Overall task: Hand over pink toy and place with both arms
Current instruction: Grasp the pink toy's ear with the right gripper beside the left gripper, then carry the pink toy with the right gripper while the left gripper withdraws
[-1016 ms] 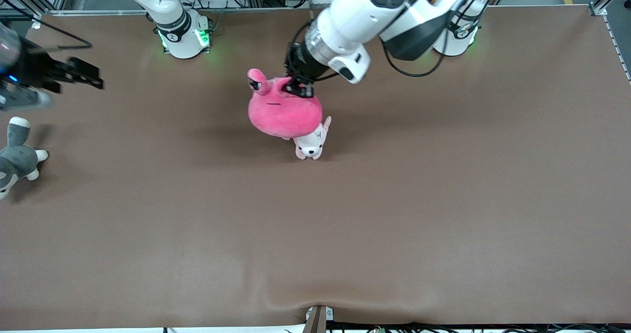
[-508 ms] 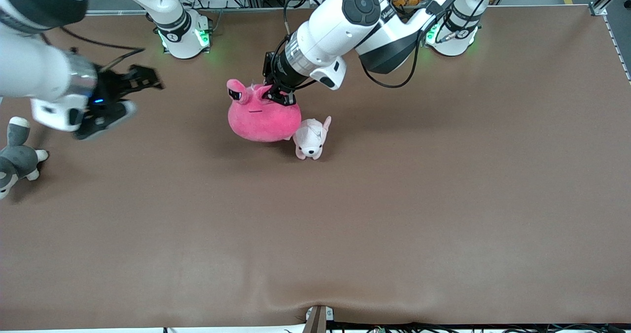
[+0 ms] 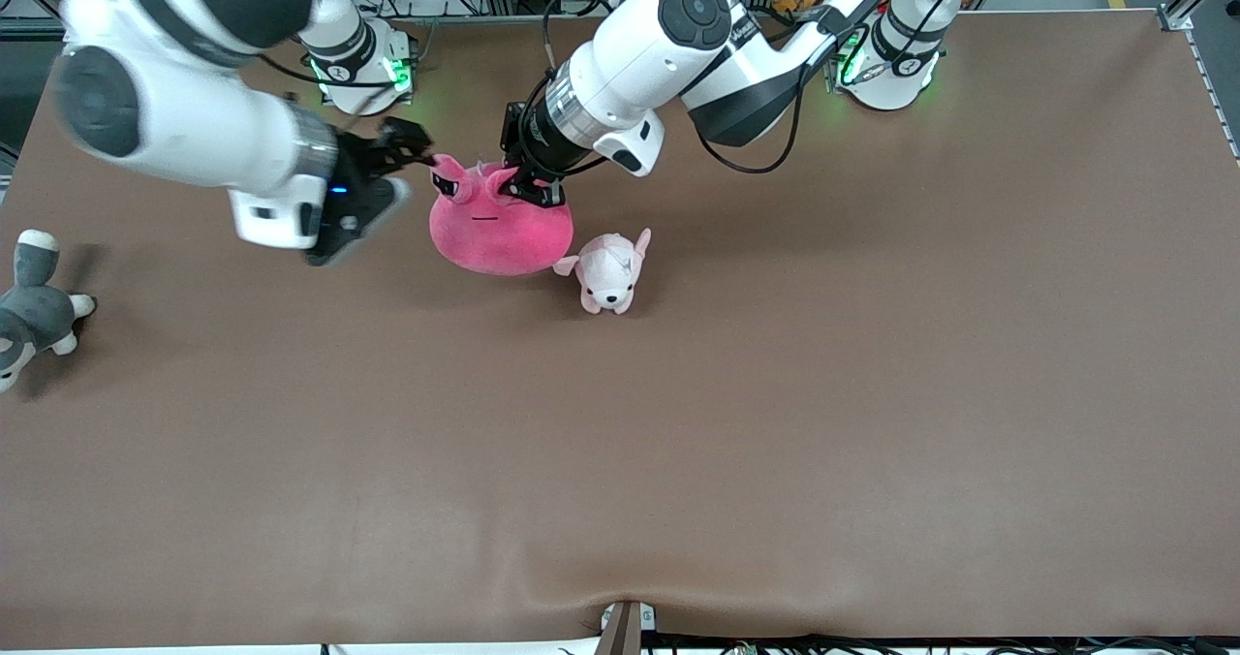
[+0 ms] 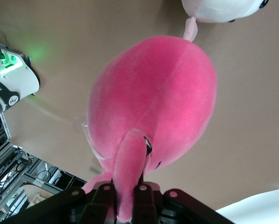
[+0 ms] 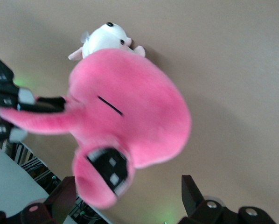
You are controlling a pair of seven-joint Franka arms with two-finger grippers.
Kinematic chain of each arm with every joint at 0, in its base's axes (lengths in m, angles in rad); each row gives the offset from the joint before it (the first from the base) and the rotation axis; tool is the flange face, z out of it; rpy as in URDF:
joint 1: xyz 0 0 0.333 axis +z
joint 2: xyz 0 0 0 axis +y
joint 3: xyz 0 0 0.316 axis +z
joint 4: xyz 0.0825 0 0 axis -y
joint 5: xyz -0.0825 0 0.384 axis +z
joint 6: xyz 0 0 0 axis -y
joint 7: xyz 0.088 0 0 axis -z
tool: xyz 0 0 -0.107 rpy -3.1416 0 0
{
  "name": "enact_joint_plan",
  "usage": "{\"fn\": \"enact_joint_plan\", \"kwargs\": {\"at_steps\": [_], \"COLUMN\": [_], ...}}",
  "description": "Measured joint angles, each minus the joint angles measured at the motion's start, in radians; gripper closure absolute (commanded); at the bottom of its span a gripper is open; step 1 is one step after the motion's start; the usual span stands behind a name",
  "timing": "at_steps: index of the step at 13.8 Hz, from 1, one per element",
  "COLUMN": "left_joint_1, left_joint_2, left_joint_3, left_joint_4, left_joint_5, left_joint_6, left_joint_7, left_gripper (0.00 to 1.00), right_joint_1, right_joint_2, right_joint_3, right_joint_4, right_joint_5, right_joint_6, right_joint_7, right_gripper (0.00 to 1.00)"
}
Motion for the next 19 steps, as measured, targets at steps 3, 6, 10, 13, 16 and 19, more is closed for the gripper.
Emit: {"fn": "enact_joint_plan", "kwargs": {"at_steps": [3, 6, 10, 13, 16, 19], "left_joint_1": [-0.002, -0.002, -0.002, -0.002, -0.002, 0.002], "left_joint_2": [0.0, 0.0, 0.0, 0.0, 0.0, 0.0], "left_joint_3": [0.0, 0.001, 0.002, 0.005, 0.006, 0.008], "left_joint_4": [0.0, 0.001, 0.002, 0.003, 0.004, 0.01], "left_joint_5": [0.0, 0.0, 0.0, 0.0, 0.0, 0.0], "left_joint_6": [0.009, 0.01, 0.011, 0.012, 0.013, 0.016], "left_joint_7": [0.0, 0.0, 0.0, 0.0, 0.0, 0.0], "left_gripper": [1.0, 1.0, 1.0, 1.0, 0.0, 0.0], "right_joint_1": [0.045, 0.044, 0.043, 0.042, 0.042, 0.036], "right_joint_2": [0.0, 0.0, 0.0, 0.0, 0.0, 0.0], "right_joint_3": [0.0, -0.01, -0.017, -0.019, -0.02, -0.022], "right_joint_4": [-0.036, -0.063, -0.071, -0.071, -0.071, -0.071], "right_joint_5": [0.0, 0.0, 0.0, 0.0, 0.0, 0.0], "right_joint_6": [0.04, 0.04, 0.038, 0.038, 0.038, 0.037], "right_joint_7": [-0.002, -0.026, -0.032, -0.032, -0.032, -0.032], "right_gripper": [0.0, 0.49, 1.0, 1.0, 1.0, 1.0]}}
